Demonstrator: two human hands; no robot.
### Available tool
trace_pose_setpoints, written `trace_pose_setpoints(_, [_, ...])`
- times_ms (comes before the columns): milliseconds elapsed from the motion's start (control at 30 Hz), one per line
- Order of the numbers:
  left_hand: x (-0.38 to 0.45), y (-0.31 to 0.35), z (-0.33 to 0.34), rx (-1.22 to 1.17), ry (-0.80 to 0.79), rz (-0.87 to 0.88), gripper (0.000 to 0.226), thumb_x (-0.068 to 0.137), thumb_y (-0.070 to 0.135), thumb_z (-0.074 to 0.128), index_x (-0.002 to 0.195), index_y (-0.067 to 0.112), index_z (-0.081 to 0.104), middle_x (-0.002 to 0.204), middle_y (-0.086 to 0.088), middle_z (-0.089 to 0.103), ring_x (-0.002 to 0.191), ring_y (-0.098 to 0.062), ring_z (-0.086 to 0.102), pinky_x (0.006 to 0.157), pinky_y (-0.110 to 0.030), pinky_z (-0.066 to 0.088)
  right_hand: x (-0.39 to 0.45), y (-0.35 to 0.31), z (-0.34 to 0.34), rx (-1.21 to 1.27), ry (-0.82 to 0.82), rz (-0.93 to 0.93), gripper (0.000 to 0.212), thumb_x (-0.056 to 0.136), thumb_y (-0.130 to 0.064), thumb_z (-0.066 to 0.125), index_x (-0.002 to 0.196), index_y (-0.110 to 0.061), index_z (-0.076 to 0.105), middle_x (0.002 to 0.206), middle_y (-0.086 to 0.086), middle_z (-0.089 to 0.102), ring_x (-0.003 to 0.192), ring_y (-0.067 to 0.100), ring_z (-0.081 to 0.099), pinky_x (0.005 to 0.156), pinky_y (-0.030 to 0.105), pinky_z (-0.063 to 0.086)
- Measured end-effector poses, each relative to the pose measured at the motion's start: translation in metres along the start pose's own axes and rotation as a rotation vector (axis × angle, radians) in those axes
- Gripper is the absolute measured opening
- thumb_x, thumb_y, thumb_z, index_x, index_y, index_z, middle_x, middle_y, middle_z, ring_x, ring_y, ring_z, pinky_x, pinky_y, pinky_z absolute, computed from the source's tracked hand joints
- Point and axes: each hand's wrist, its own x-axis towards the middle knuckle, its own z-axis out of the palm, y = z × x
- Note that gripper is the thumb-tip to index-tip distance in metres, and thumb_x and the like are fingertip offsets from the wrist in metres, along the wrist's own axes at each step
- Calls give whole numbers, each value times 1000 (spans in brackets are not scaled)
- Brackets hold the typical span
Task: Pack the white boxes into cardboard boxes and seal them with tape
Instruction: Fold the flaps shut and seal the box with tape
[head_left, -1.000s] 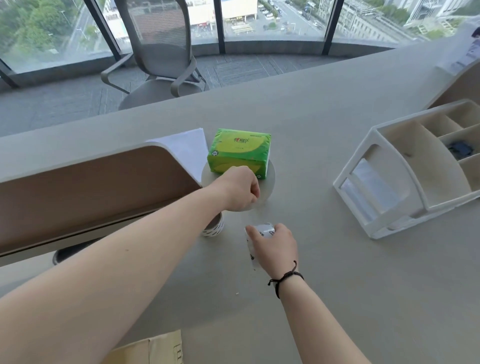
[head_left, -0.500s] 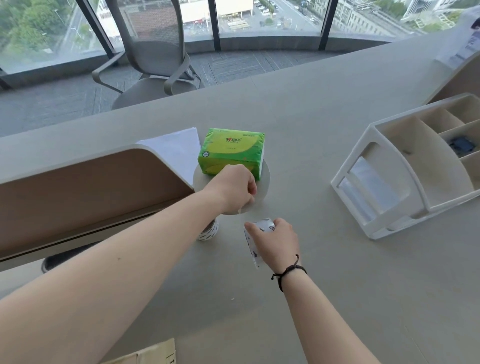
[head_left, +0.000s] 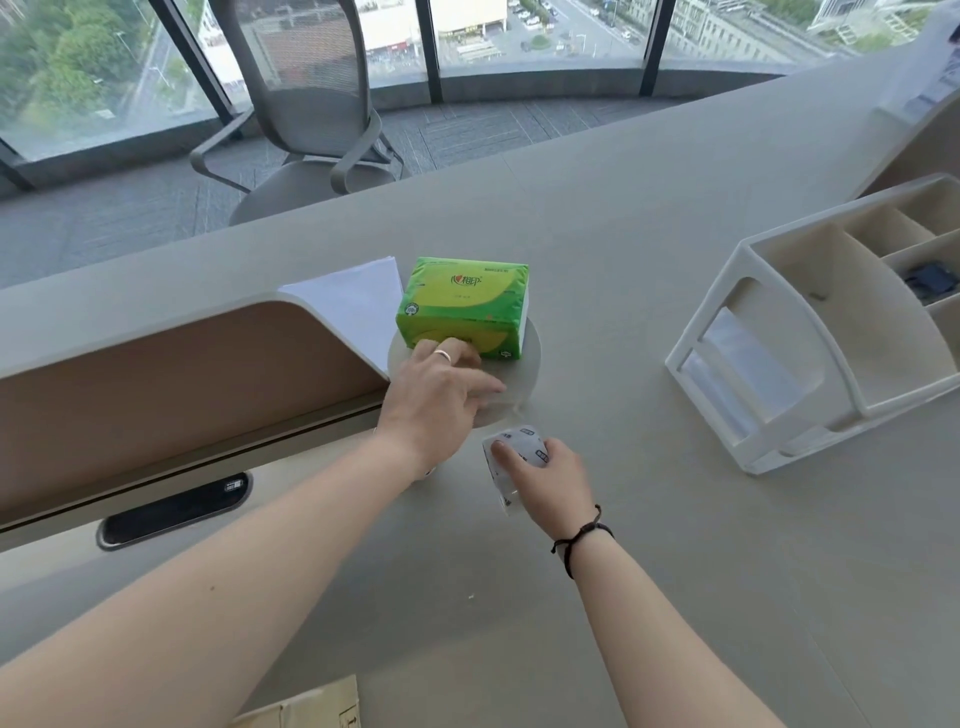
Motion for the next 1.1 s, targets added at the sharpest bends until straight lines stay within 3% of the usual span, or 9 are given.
trace_pose_setpoints(200, [-11,-7,3,215,-142,5,48,104,34,47,148,50,39,152,1,37,138,-27,27,115,-43,25,4,3,2,68,-23,12,38,81,-43,75,93,-9,63,87,2,69,75,20,65,71,36,54])
trace_pose_setpoints(333, [-10,-9,4,117,28,65,29,91,28,69,119,27,63,128,-5,53,125,-30,38,105,-51,39,3,2,1,82,-9,15,43,81,-42,76,96,-5,61,83,2,65,69,19,61,64,33,49])
trace_pose_setpoints(400, [-11,-12,9,144,120,153,11,90,28,63,92,23,72,114,-6,60,114,-30,44,91,-52,48,1,1,0,83,8,16,42,80,-41,77,93,-4,60,78,0,62,64,17,58,58,29,46])
trace_pose_setpoints(433, [-11,-13,13,147,150,189,21,90,31,55,86,25,75,111,-6,62,112,-29,44,87,-49,49,1,1,0,74,21,15,41,79,-41,77,91,-5,59,75,-1,61,62,16,57,56,27,45])
trace_pose_setpoints(600, [-15,-16,24,214,156,289,35,84,14,64,108,35,78,117,-9,64,114,-27,41,86,-44,48,-6,-3,-5,0,87,-45,40,75,-42,77,70,-13,50,64,-2,53,53,16,48,49,26,38])
trace_pose_setpoints(767, [-12,-2,15,284,-154,140,58,101,18,38,147,53,40,159,-4,31,142,-28,19,112,-42,22,-14,-9,-11,-54,125,-67,40,73,-42,76,64,-16,48,55,-5,53,47,13,49,45,24,36])
trace_pose_setpoints(900, [-7,1,8,337,-283,76,57,105,30,28,151,62,16,167,3,8,150,-25,1,120,-44,8,-11,-6,-8,-34,104,-47,39,74,-43,76,65,-15,50,57,-4,53,51,17,49,50,26,37])
trace_pose_setpoints(1000, [-8,-8,4,267,-256,1,47,106,42,30,149,59,28,165,4,14,148,-23,5,120,-43,9,-7,1,-4,40,34,-13,37,77,-43,77,71,-12,57,61,-4,56,54,15,51,52,26,40])
trace_pose_setpoints(1100, [-18,-29,4,173,-63,-85,46,100,40,37,144,47,48,156,-5,35,141,-28,23,117,-40,18,-1,7,-2,133,-16,16,39,79,-42,79,83,-7,64,69,-2,62,59,15,55,54,25,42])
